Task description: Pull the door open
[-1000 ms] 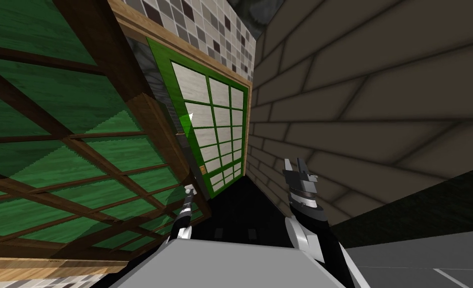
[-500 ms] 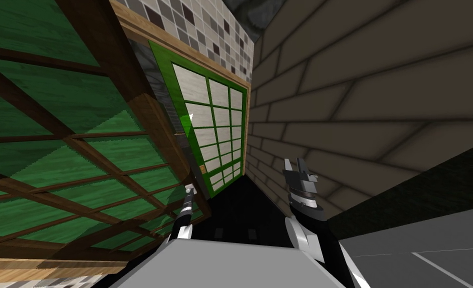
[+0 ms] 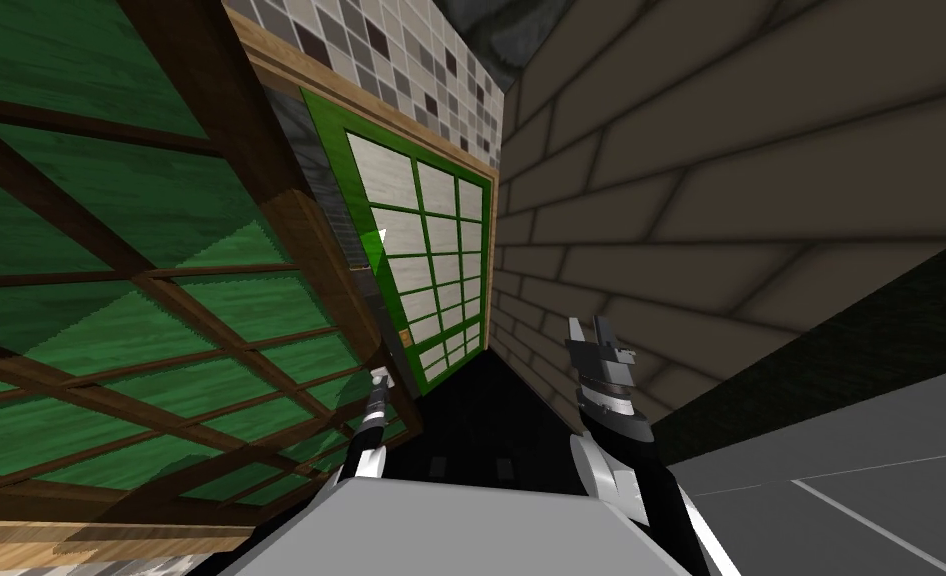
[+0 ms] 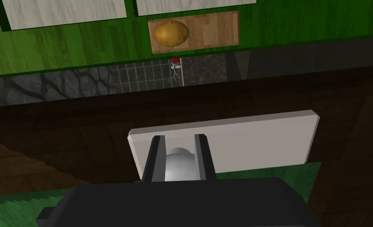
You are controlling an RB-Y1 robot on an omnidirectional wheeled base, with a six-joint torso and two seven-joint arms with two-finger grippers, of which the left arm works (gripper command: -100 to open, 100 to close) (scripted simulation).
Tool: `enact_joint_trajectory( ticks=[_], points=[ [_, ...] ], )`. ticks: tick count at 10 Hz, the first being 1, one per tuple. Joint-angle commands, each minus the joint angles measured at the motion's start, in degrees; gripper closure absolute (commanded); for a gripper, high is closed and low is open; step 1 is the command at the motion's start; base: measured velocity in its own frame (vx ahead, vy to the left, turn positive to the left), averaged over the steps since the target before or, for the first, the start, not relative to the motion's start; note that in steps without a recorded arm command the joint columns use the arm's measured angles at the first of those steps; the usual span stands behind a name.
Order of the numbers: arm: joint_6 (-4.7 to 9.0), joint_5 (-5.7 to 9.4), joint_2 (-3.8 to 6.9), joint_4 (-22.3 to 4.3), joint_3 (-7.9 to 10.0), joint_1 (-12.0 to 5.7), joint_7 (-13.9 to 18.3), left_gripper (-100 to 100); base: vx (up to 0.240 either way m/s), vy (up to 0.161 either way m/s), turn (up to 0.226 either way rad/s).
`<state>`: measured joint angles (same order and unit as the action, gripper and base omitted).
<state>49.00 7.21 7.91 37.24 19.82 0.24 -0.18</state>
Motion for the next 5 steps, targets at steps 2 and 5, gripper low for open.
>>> enact_joint_trajectory(
  ticks=[2, 5],
  points=[
    [-0.35, 1.84, 1.52, 0.62, -0.12, 1.15, 4.38, 100, -0.056, 0.009, -0.05],
    [-0.35, 1.84, 1.52, 0.62, -0.12, 1.15, 5.48, 100, -0.014, 0.002, -0.005]
  ],
)
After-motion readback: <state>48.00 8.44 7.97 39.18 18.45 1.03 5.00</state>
